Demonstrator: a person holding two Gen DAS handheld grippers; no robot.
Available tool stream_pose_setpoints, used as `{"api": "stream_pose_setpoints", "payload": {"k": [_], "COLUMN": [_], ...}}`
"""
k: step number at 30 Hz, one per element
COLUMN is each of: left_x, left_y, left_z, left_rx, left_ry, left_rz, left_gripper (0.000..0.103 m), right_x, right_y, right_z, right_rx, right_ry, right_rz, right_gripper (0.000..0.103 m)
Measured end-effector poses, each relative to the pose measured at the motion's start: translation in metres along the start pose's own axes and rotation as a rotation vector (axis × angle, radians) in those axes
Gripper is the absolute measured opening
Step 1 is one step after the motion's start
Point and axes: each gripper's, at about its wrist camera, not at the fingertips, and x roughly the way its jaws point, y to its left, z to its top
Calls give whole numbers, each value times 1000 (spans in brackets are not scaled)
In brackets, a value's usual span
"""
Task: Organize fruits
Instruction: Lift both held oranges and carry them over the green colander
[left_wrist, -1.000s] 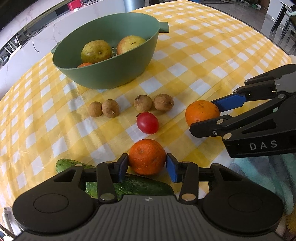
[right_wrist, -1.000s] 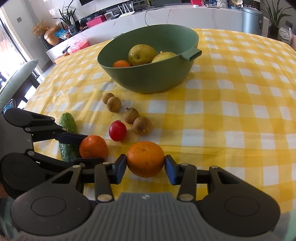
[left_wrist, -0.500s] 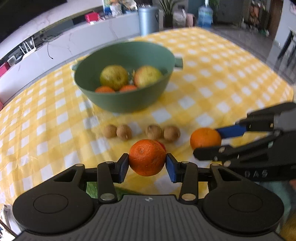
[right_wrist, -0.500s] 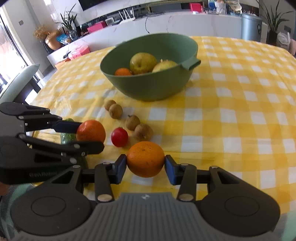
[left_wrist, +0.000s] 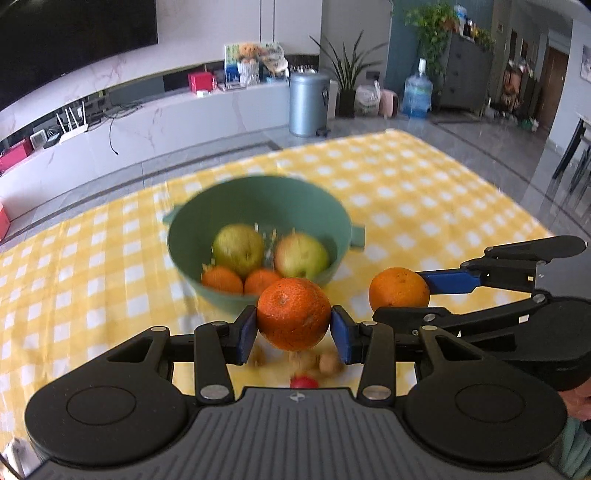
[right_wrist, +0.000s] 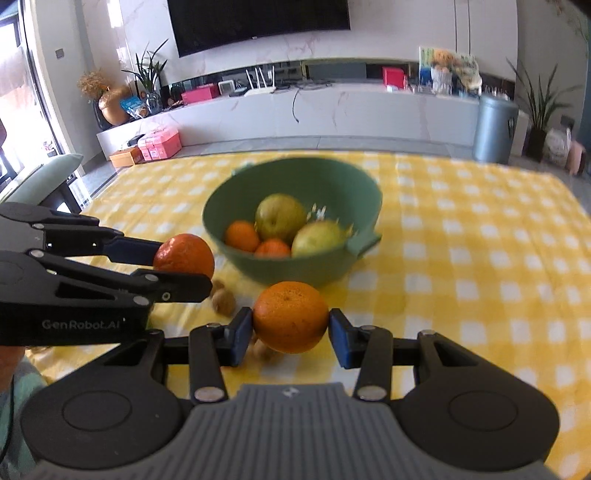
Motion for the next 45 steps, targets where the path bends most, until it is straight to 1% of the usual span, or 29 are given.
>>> {"api": "stream_pose_setpoints", "payload": {"k": [4, 8, 11, 12, 15, 17, 20, 24, 30, 33, 38, 45], "left_x": [2, 11, 23, 28, 49, 64, 77, 92, 104, 112, 124, 128], "left_y": [5, 15, 23, 26, 34, 39, 41, 53, 60, 63, 66, 72], "left_z": [22, 45, 60, 64, 72, 73, 73, 75, 76, 75, 70, 68], "left_rx": [-13, -40, -57, -62, -94, -108, -80, -123, -129, -133, -135, -144], "left_ry": [-31, -42, -54, -53, -35, -7, -9, -3, 6, 17, 38, 18], "left_rz": [-2, 28, 59, 60, 18, 22, 52, 38, 61, 55, 75, 58], "left_gripper": [48, 48, 48, 48, 48, 48, 48, 48, 48, 48, 48, 48], "right_x": [0, 5, 18, 25, 47, 61, 75, 89, 111, 121, 135, 150], "right_y": [-3, -8, -14, -17, -20, -20, -21, -25, -29, -33, -32, -25], "right_z": [25, 50, 66, 70, 79, 83, 89, 94, 103, 103, 101, 98], "right_rx": [-59, -107, -130, -131, -144, -162, -188, -199, -190, -182, -183, -234], "right_ry": [-30, -47, -32, -21, 11, 30, 34, 30, 42, 52, 72, 84], "right_rz": [-33, -52, -72, -74, -80, -99, -117, -120, -115, -111, -103, -101], "right_gripper": [42, 42, 42, 42, 42, 42, 42, 42, 42, 42, 42, 42]}}
